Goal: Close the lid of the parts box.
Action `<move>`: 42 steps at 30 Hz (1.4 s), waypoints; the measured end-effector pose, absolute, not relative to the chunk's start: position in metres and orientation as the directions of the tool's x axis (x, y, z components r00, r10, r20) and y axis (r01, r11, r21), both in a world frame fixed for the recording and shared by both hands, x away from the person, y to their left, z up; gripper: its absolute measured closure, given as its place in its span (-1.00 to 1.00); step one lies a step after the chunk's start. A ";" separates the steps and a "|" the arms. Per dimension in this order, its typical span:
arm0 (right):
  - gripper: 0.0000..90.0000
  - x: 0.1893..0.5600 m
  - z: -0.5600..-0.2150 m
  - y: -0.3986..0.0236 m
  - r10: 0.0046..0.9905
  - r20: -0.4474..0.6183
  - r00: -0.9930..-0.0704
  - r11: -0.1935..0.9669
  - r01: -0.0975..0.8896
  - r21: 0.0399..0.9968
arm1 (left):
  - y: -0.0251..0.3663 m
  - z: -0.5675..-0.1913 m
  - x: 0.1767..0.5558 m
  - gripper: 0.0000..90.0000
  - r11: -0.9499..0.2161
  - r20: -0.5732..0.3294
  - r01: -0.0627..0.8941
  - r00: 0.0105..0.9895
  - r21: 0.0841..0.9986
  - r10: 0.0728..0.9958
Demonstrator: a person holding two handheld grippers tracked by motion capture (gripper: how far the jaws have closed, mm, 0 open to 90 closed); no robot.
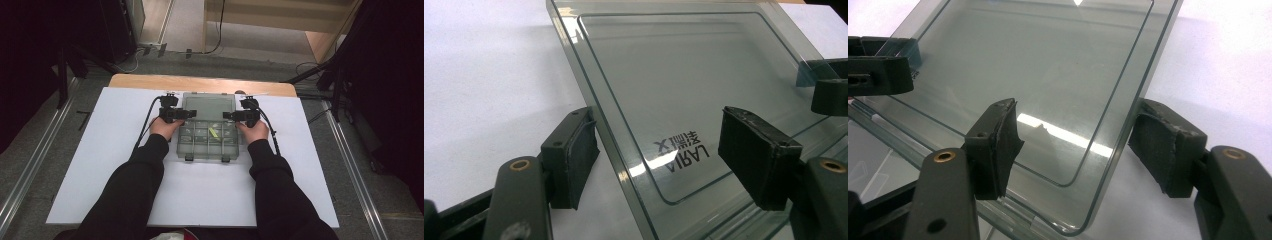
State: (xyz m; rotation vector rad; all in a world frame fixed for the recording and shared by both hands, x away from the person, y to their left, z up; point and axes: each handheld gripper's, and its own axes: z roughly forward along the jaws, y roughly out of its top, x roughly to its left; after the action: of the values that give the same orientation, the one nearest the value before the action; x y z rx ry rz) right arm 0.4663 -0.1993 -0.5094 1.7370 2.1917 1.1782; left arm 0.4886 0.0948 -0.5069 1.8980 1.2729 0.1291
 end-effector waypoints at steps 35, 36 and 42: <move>0.03 0.465 -0.497 -0.205 0.854 0.298 -0.426 0.078 0.672 0.736 | 0.104 -0.492 0.487 0.10 -0.149 -0.304 0.640 0.540 0.754 0.785; 0.04 0.465 -0.496 -0.206 0.854 0.300 -0.426 0.074 0.668 0.740 | 0.104 -0.491 0.486 0.10 -0.152 -0.299 0.639 0.541 0.754 0.786; 0.07 0.462 -0.490 -0.207 0.847 0.292 -0.444 0.081 0.651 0.754 | 0.104 -0.488 0.484 0.10 -0.166 -0.294 0.636 0.552 0.754 0.780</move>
State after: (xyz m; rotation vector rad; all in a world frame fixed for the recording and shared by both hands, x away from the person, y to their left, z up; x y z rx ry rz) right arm 0.4623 -0.2074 -0.4903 1.5139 2.1346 1.2920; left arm 0.4842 0.1042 -0.4877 1.8796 1.1542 0.1997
